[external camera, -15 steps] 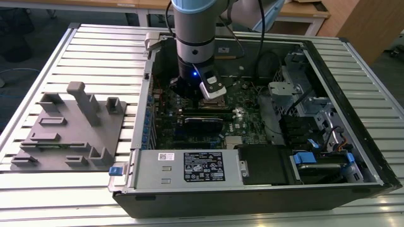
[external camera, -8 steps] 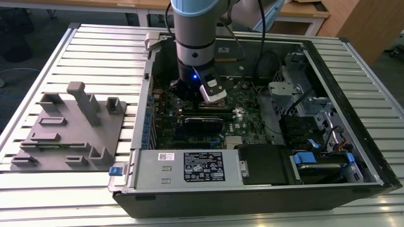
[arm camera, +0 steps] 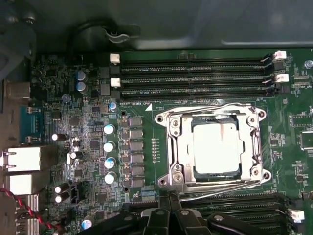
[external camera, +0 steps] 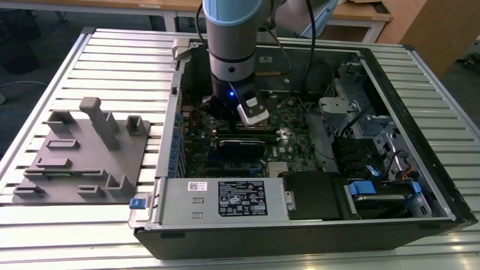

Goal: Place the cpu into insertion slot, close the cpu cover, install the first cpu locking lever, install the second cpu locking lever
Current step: 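Install the second cpu locking lever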

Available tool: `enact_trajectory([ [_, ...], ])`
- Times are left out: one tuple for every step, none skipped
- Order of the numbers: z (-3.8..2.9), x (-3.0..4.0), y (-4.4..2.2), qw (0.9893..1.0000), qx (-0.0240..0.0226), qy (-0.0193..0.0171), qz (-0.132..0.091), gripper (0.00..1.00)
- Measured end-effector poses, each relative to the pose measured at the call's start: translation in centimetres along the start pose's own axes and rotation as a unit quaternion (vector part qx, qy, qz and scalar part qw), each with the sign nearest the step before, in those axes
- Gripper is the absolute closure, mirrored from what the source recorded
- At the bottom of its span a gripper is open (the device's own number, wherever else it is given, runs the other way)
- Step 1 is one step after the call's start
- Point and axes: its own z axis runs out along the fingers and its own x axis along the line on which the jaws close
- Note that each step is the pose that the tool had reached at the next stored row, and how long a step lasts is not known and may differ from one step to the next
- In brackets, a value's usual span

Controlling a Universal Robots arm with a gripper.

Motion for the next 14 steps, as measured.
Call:
enact_trajectory([
  [0.03,0.00,-0.02,1.0000,-0.0026,0.0002,0.000,0.90],
  [0.05,0.00,-0.04,1.0000,-0.0055,0.0004,0.000,0.90],
  [0.07,0.00,-0.05,1.0000,-0.0086,0.0006,0.000,0.90],
  [0.09,0.00,-0.05,0.9999,-0.0115,0.0008,0.001,0.90],
  [0.12,0.00,-0.07,0.9999,-0.0139,0.0009,0.001,0.90],
  [0.16,0.00,-0.08,0.9999,-0.0155,0.0010,0.001,0.90],
  [0.21,0.01,-0.09,0.9999,-0.0168,0.0011,0.001,0.90],
  [0.27,0.01,-0.10,0.9998,-0.0177,0.0012,0.001,0.90],
  [0.33,0.02,-0.12,0.9998,-0.0183,0.0014,0.001,0.90],
  [0.41,0.02,-0.13,0.9998,-0.0194,0.0014,0.001,0.90],
  [0.48,0.02,-0.14,0.9998,-0.0205,0.0015,0.001,0.90],
  [0.52,0.02,-0.15,0.9998,-0.0219,0.0016,0.001,0.90],
  [0.56,0.02,-0.15,0.9997,-0.0239,0.0017,0.001,0.90],
  [0.58,0.02,-0.15,0.9997,-0.0257,0.0018,0.001,0.90],
])
